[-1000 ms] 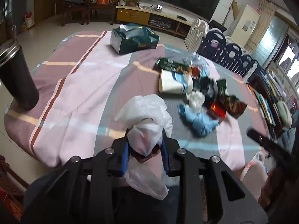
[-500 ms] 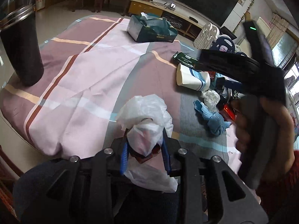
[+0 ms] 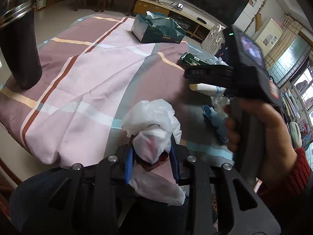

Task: Collect trash
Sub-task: 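Grasp the white plastic bag with the left gripper while the right grasps the paper cup, then lift the white paper cup with the right gripper while the left holds the plastic bag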

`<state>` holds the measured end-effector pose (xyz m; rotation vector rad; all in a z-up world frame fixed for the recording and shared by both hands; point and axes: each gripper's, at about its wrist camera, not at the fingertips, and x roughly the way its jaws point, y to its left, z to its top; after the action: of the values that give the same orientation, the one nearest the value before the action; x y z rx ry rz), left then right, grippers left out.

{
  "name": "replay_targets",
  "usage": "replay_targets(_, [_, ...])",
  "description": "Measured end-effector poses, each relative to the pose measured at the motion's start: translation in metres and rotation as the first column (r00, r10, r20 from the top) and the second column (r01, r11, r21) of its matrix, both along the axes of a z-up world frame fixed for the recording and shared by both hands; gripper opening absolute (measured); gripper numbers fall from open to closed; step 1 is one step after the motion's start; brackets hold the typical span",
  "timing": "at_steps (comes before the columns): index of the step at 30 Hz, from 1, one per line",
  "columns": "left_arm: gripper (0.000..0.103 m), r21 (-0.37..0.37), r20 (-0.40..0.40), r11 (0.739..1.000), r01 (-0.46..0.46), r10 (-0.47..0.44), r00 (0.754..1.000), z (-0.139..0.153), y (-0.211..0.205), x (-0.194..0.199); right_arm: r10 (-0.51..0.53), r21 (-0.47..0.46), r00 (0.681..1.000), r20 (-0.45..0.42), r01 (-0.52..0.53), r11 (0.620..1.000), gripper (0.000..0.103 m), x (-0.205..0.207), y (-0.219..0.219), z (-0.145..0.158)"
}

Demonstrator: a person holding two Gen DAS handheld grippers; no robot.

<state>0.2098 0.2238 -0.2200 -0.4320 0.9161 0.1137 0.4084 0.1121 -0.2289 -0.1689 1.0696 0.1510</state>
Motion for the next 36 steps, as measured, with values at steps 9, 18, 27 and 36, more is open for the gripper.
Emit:
replay_targets(9, [0.032, 0.028, 0.015, 1.000, 0.003, -0.004, 1.000, 0.001, -0.005, -0.001, 0.055, 0.137, 0.990, 0.128, -0.072, 0.988, 0.083, -0.096, -0.056, 0.071])
replay_targets(18, [0.032, 0.053, 0.018, 0.999, 0.015, -0.016, 1.000, 0.000, -0.012, -0.002, -0.064, 0.101, 0.984, 0.168, 0.048, 0.994, 0.083, -0.160, -0.132, 0.089])
replay_targets(27, [0.032, 0.078, 0.037, 0.997, 0.023, -0.026, 0.999, 0.002, -0.016, -0.004, -0.143, 0.139, 0.980, 0.137, 0.124, 0.982, 0.083, -0.177, -0.156, 0.080])
replay_targets(36, [0.032, 0.073, 0.050, 0.997, 0.027, -0.031, 0.998, 0.004, -0.017, -0.004, -0.095, 0.112, 0.988, 0.122, 0.081, 0.990, 0.083, -0.182, -0.137, 0.069])
